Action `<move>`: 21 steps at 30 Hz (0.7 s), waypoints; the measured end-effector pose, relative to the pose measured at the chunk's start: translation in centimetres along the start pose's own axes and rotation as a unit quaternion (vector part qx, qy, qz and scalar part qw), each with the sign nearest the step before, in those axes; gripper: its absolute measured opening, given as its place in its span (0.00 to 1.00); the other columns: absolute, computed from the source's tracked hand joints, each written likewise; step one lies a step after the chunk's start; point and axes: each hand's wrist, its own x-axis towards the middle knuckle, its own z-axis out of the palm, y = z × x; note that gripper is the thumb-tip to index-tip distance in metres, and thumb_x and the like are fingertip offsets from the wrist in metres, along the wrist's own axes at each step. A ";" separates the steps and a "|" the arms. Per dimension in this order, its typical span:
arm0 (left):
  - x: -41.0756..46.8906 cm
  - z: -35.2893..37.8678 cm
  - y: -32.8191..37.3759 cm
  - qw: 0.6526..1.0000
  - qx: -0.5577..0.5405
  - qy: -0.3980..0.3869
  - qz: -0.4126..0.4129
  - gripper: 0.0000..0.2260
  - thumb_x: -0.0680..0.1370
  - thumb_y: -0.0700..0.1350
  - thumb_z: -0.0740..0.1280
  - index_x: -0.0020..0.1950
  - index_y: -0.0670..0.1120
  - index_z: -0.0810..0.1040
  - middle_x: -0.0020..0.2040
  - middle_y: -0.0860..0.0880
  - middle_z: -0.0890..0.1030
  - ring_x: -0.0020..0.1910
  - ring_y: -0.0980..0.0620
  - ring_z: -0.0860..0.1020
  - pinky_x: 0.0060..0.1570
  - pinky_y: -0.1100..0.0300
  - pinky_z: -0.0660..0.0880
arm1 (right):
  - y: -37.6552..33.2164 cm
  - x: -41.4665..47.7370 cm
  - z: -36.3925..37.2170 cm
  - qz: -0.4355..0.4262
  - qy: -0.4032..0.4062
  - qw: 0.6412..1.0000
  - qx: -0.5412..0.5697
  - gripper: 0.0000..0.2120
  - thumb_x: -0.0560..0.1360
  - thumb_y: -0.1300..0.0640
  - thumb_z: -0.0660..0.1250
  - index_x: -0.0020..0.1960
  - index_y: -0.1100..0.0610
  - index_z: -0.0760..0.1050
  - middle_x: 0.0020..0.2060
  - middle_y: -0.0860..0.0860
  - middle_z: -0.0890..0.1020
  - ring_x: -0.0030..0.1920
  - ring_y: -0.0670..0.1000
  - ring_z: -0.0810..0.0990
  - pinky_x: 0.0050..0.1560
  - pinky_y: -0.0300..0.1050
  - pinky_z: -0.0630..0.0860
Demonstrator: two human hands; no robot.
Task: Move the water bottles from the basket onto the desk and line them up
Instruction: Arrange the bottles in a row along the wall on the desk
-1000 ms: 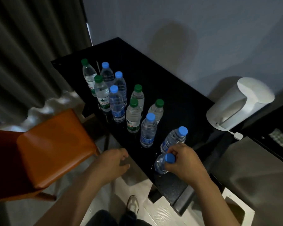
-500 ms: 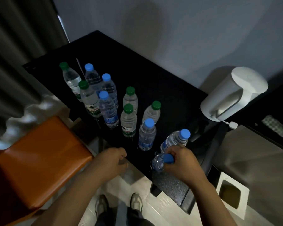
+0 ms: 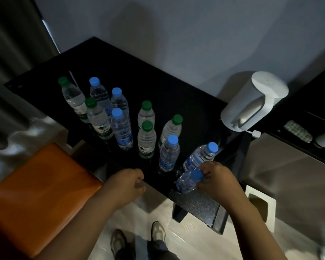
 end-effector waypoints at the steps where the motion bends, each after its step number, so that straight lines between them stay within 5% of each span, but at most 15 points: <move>1: -0.1 -0.2 -0.1 1.000 0.002 0.001 0.003 0.15 0.75 0.49 0.69 0.60 0.47 0.76 0.55 0.50 0.79 0.54 0.52 0.77 0.56 0.57 0.75 | -0.2 -0.3 -0.2 0.001 0.005 1.000 -0.005 0.16 0.69 0.59 0.72 0.56 0.53 0.77 0.50 0.51 0.78 0.47 0.50 0.77 0.45 0.41 0.75; 12: -2.4 -3.9 -3.4 0.999 0.005 0.027 0.028 0.14 0.74 0.49 0.69 0.58 0.48 0.76 0.55 0.50 0.79 0.54 0.52 0.77 0.56 0.56 0.75 | -7.9 -0.6 -0.8 -0.083 -0.004 0.995 -0.055 0.08 0.70 0.58 0.69 0.46 0.49 0.72 0.41 0.44 0.75 0.41 0.47 0.76 0.38 0.35 0.70; 16: -3.8 -6.4 -5.8 0.998 0.022 0.047 0.035 0.15 0.75 0.50 0.68 0.60 0.49 0.75 0.57 0.51 0.78 0.56 0.53 0.76 0.56 0.59 0.74 | -11.7 0.0 -0.8 -0.114 0.006 0.991 -0.074 0.08 0.72 0.56 0.68 0.50 0.55 0.77 0.46 0.49 0.80 0.44 0.48 0.78 0.46 0.44 0.78; 21: -4.8 -9.4 -7.8 0.997 0.027 0.062 0.044 0.15 0.76 0.50 0.67 0.61 0.50 0.74 0.58 0.52 0.77 0.56 0.54 0.76 0.56 0.57 0.75 | -15.7 0.6 -0.3 -0.121 0.005 0.990 -0.067 0.07 0.72 0.55 0.67 0.42 0.53 0.69 0.40 0.47 0.75 0.40 0.49 0.75 0.44 0.48 0.77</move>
